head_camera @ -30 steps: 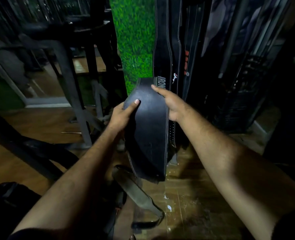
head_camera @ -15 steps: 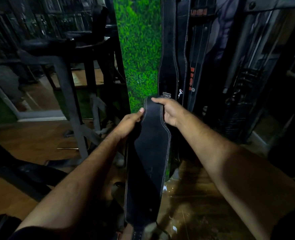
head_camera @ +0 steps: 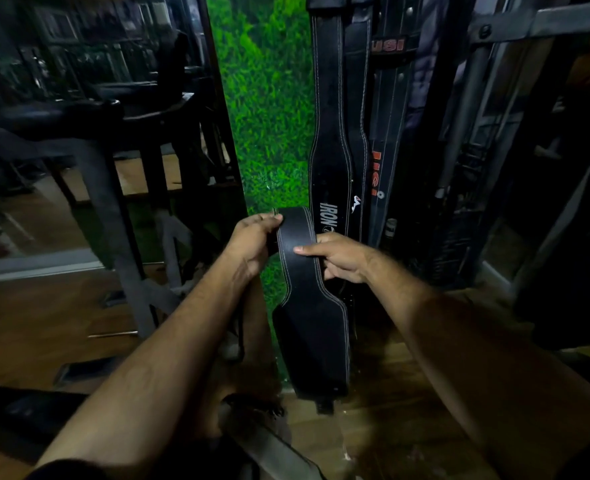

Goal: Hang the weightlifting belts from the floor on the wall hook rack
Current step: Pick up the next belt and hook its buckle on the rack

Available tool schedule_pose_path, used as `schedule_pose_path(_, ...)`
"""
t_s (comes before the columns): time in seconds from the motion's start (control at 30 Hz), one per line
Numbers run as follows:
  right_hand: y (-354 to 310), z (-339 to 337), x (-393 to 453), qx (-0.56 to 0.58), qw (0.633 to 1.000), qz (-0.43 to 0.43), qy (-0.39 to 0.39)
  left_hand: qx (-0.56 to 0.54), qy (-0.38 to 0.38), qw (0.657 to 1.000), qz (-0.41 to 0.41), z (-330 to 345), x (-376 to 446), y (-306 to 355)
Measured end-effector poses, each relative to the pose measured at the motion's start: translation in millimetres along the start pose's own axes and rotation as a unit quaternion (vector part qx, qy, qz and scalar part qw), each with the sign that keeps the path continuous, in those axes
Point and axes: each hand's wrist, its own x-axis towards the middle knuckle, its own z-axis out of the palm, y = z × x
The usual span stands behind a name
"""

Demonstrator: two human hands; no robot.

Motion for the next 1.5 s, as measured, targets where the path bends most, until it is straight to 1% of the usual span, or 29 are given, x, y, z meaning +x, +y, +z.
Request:
schedule_pose_path(0.1, -8.1, -7.0, 5.1, 0.046, 0.998, -0.01, 0.032, 0.025, -0.031, 0.998, 0.049, -0.3, 1.3, -6.2)
schedule_pose_path(0.2, -19.5, -14.9, 8.2, 0.076, 0.994, -0.004, 0.075, 0.033, -0.017, 0.996, 0.076, 1.1, 1.8, -7.6)
schedule_pose_path(0.27, -28.1, -21.4, 12.5, 0.078, 0.993, -0.032, 0.083, 0.046, -0.017, 0.995, 0.091, 6.1, 0.7, -7.0)
schedule_pose_path(0.37, -47.7, -28.2, 16.4, 0.118, 0.982, -0.095, 0.111, 0.083, -0.039, 0.991, 0.093, 15.2, -6.3, -4.7)
schedule_pose_path(0.43, -57.6, -31.9, 16.4, 0.116, 0.974, -0.124, 0.147, 0.098, -0.04, 0.99, 0.089, 17.4, -6.8, -5.6)
schedule_pose_path(0.5, -57.5, -38.1, 21.1, 0.09, 0.973, -0.139, 0.159, 0.084, -0.026, 0.993, 0.084, 22.2, -7.7, -1.5)
schedule_pose_path(0.6, -56.1, -43.9, 20.1, 0.04, 0.973, -0.188, 0.129, 0.047, 0.001, 0.994, 0.097, 37.3, -9.9, 17.6)
schedule_pose_path(0.7, -59.8, -45.7, 11.2, -0.003, 0.972, -0.209, 0.108, 0.055, 0.01, 0.985, 0.166, 55.7, -9.3, 41.1)
schedule_pose_path(0.8, -68.8, -46.9, 1.7, -0.026, 0.97, -0.225, 0.084, 0.09, 0.05, 0.968, 0.23, 66.5, -6.4, 52.1)
schedule_pose_path(0.87, -75.2, -47.9, -3.8, -0.039, 0.972, -0.227, 0.053, 0.072, 0.068, 0.967, 0.237, 71.0, -6.8, 54.8)
schedule_pose_path(0.93, -83.5, -51.2, -7.8, -0.048, 0.971, -0.229, 0.044, 0.067, 0.076, 0.967, 0.232, 72.6, -5.0, 55.8)
schedule_pose_path(1.0, -92.8, -53.8, -8.6, -0.05, 0.97, -0.231, 0.058, 0.071, 0.062, 0.97, 0.226, 74.7, -6.0, 59.3)
schedule_pose_path(1.13, -112.6, -53.3, -9.8, -0.051, 0.954, -0.283, 0.086, 0.07, 0.045, 0.971, 0.226, 79.6, -11.3, 70.1)
schedule_pose_path(1.27, -121.9, -47.8, -6.9, -0.071, 0.925, -0.353, 0.121, 0.037, 0.026, 0.975, 0.22, 79.5, -13.9, 88.5)
schedule_pose_path(1.37, -127.3, -47.2, -4.0, -0.074, 0.902, -0.4, 0.145, 0.044, 0.03, 0.965, 0.256, 80.9, -15.8, 99.9)
schedule_pose_path(1.43, -128.6, -48.7, -3.3, -0.056, 0.9, -0.41, 0.139, 0.043, 0.024, 0.958, 0.283, 83.9, -16.2, 106.1)
schedule_pose_path(1.5, -123.1, -48.6, 0.4, -0.06, 0.913, -0.384, 0.122, 0.03, 0.031, 0.954, 0.297, 88.9, -16.5, 114.2)
